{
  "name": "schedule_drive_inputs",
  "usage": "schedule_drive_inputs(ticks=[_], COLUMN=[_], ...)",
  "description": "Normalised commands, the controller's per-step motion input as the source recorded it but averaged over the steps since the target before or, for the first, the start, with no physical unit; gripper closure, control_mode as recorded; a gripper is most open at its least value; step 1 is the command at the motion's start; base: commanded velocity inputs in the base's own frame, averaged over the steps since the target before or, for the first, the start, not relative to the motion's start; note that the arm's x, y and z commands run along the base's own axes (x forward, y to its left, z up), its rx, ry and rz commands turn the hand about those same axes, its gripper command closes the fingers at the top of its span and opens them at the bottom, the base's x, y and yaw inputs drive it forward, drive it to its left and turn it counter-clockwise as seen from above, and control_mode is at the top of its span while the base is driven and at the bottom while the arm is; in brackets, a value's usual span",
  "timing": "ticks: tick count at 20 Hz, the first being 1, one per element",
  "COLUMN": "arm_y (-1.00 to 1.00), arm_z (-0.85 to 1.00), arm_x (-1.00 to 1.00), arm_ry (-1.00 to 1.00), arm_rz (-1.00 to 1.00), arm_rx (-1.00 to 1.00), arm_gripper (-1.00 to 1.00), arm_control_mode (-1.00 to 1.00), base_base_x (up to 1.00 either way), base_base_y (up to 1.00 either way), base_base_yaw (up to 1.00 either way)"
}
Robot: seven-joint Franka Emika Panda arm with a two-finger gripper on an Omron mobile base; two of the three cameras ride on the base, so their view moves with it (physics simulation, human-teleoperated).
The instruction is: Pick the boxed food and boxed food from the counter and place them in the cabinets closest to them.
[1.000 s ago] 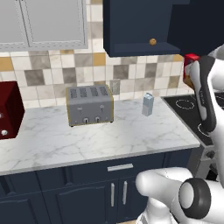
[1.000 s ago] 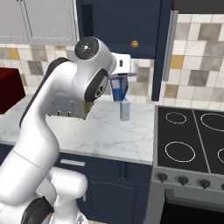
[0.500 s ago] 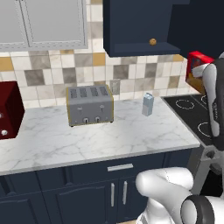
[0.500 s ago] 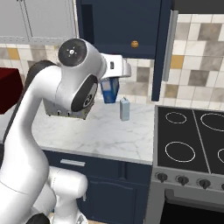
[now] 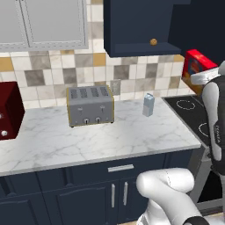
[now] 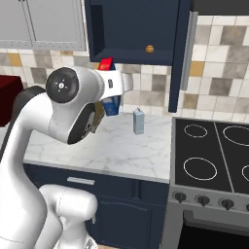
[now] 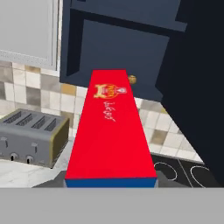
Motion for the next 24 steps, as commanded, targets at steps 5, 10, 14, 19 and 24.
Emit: schedule_drive_inputs(ticks=[5,10,14,19,24], arm_y=[0.35,0.20,0.14,-0.01,-0.01], arm_z=[0.24,0.35,0.37,0.14,0.00], arm_x=[0.23,0.21,0.16,0.02,-0.03], arm_ry=[0.00,0.01,0.02,-0.01,-0.05], arm_rz=[0.00,0.00,0.00,0.00,0.00], arm_rx=[-0.04,-0.02,0.00,0.00,0.00], arm_gripper=[1.00,1.00,1.00,1.00,1.00], arm_control_mode=[-1.00,-1.00,-1.00,-1.00,-1.00], base_base_x=[0.00,0.00,0.00,0.00,0.00], base_base_y=[0.00,0.00,0.00,0.00,0.00], base_base_yaw=[0.00,0.00,0.00,0.00,0.00])
